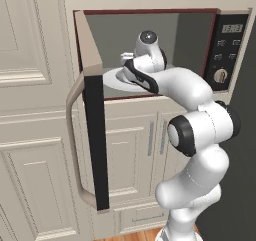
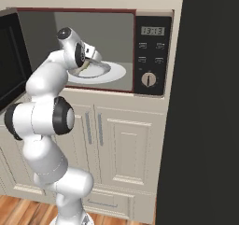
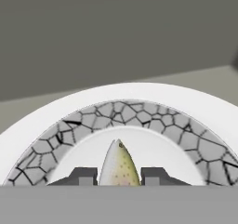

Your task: Transport the fish from the fridge to the microwave and turn on the microwave.

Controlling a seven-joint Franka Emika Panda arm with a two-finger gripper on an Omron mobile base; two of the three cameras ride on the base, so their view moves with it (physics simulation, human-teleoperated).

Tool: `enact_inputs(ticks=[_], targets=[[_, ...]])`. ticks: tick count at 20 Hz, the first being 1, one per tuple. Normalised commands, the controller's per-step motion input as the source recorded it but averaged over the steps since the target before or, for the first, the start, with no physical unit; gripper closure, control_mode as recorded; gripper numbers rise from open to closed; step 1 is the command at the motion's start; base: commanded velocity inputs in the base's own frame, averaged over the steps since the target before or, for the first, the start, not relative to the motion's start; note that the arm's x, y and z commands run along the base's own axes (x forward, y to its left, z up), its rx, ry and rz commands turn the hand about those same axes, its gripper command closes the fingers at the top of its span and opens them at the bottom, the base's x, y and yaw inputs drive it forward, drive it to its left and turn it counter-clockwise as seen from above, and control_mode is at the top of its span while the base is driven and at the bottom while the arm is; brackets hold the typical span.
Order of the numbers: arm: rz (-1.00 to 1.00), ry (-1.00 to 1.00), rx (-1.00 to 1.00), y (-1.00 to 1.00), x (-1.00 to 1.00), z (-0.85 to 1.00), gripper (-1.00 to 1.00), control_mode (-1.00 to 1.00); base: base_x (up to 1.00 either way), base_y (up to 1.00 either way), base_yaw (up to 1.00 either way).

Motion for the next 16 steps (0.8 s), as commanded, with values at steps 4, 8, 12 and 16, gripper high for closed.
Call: enact_inputs(ticks=[4, 8, 12, 16], targets=[[0.0, 0.02, 0.0, 0.0, 0.1, -0.07, 1.0, -1.0, 0.0, 0.0, 0.0], [0.0, 0.02, 0.0, 0.0, 0.11, -0.04, 1.0, -1.0, 0.0, 0.0, 0.0], [0.0, 0.04, 0.0, 0.0, 0.15, -0.05, 1.0, -1.0, 0.0, 0.0, 0.0], [0.0, 0.03, 0.0, 0.0, 0.19, -0.03, 1.0, -1.0, 0.0, 0.0, 0.0]])
